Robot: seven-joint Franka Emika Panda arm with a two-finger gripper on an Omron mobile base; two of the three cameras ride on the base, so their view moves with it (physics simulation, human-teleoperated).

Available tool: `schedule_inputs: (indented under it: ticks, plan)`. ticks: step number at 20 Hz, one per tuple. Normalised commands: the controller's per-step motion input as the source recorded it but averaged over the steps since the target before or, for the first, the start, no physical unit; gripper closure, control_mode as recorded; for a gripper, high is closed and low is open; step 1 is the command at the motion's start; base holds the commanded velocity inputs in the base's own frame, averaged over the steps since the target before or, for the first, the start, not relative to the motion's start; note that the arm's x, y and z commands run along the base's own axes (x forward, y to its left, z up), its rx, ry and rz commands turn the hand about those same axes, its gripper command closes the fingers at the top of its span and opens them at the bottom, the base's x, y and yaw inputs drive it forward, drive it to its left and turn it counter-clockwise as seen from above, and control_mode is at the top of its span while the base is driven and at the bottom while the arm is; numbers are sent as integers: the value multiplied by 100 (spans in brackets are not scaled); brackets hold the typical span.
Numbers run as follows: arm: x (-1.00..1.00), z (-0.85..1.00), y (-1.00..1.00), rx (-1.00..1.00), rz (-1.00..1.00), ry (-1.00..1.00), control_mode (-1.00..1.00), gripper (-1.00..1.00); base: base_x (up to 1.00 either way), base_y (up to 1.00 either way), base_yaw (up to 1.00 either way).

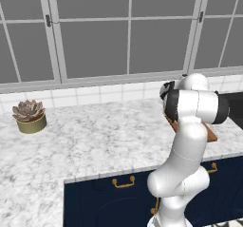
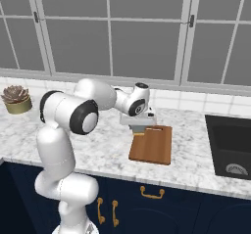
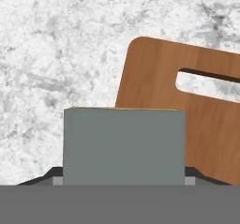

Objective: Pick up the sponge from the counter and clean the cutting board by briefly scrubbing or pressing down on the cutting board. Once finished, release the sponge.

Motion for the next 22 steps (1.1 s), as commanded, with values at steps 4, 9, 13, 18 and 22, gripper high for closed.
schedule_inputs:
  ticks: [4,9,13,18,22]
  plan:
    - [54,-17,-1,0,3,0,-100,100,0,0,0]
    - [15,-37,0,8,3,0,-100,100,0,0,0]
    - [1,-45,0,2,0,-1,-100,100,0,0,0]
    - [10,-40,0,0,0,0,-100,100,0,0,0]
    - [9,-34,-3,-4,-2,-3,-100,100,0,0,0]
